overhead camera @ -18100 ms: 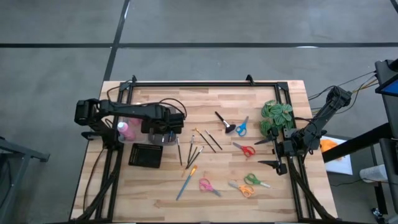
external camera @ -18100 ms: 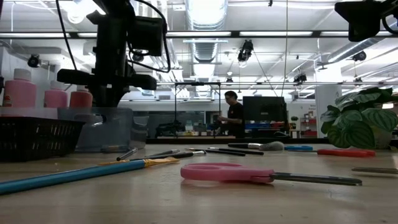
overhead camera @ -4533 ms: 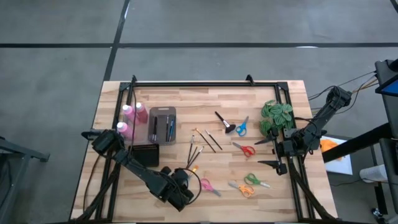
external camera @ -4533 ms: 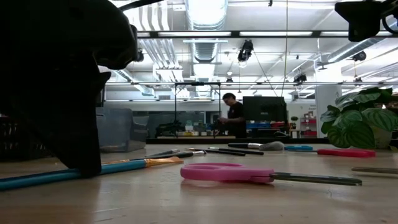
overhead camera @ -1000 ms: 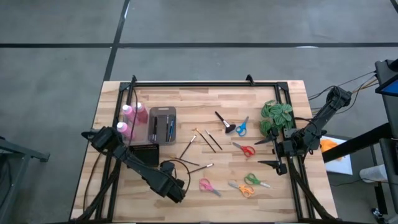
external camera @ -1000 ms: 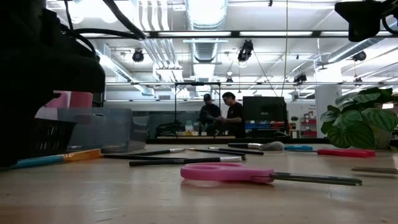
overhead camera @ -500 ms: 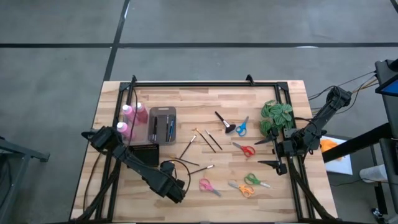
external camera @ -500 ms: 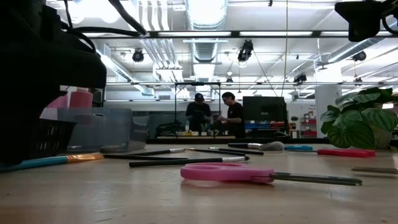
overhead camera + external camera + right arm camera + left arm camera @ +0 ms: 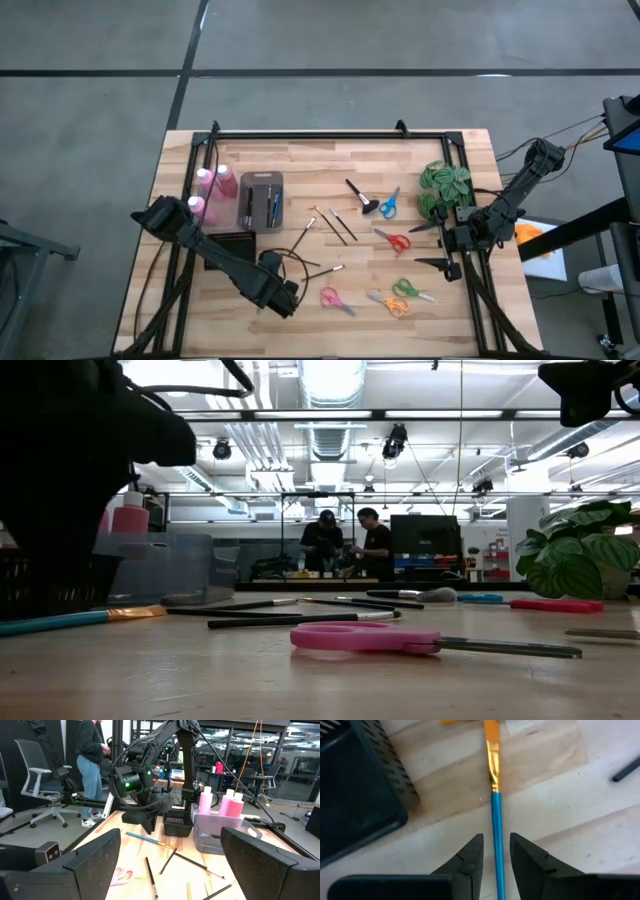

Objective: Pick & Place Paint Supplies
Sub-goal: Put the left blue brush into the black bin

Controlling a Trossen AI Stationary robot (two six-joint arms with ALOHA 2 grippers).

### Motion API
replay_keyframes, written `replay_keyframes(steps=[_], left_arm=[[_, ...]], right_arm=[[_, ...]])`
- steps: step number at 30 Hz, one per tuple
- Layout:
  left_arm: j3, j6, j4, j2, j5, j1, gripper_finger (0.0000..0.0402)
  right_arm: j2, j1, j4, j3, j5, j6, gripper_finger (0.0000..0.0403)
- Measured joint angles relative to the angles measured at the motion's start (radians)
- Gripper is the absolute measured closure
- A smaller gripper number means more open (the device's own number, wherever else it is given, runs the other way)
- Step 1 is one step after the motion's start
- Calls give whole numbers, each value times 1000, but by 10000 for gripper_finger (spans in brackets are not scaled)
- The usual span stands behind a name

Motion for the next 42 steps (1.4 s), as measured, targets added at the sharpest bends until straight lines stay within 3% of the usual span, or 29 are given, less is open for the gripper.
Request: replay_keyframes(steps=[15,42], left_arm=[[-56,78,51,1,6,91,306],[-101,107,129,1,35,97,306]], right_arm=[[0,0,0,0,0,0,62],[0,0,0,0,0,0,62]])
